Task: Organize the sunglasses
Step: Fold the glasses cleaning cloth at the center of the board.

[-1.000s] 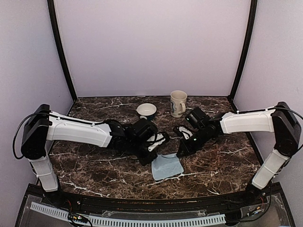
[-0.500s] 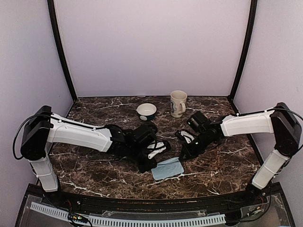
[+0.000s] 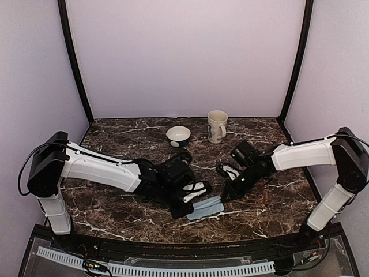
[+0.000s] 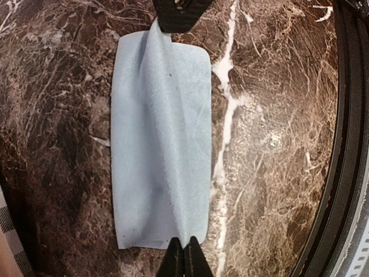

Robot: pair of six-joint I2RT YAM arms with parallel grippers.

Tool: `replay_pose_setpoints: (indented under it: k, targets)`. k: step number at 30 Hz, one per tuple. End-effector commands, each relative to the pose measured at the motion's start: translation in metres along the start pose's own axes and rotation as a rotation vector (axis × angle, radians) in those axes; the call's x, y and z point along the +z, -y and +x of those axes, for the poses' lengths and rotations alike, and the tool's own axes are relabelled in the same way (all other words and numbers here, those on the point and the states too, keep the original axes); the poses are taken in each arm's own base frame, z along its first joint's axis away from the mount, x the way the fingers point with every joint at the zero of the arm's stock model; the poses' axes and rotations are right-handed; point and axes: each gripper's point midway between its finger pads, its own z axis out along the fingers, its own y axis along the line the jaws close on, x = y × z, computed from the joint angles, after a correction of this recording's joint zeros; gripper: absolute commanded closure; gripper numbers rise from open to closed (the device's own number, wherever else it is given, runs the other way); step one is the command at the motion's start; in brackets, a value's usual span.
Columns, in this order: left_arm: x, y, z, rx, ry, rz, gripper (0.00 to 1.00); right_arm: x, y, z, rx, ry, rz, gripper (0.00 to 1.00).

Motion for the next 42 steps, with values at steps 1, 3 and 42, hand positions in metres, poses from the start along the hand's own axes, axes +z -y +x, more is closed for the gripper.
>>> replay_pose_setpoints:
  k: [1, 3, 42]
  targets:
    - [0.005, 0.006, 0.010, 0.005, -0.035, 0.006, 1.00, -0.009, -0.006, -0.002, -0.007, 0.034, -0.025, 1.00]
    - [0.008, 0.007, 0.013, 0.009, -0.048, 0.002, 1.00, -0.008, -0.006, 0.000, -0.006, 0.031, -0.030, 1.00]
    - [0.005, 0.019, 0.017, 0.035, -0.085, 0.009, 0.80, 0.003, -0.013, 0.031, 0.012, -0.039, -0.049, 0.88]
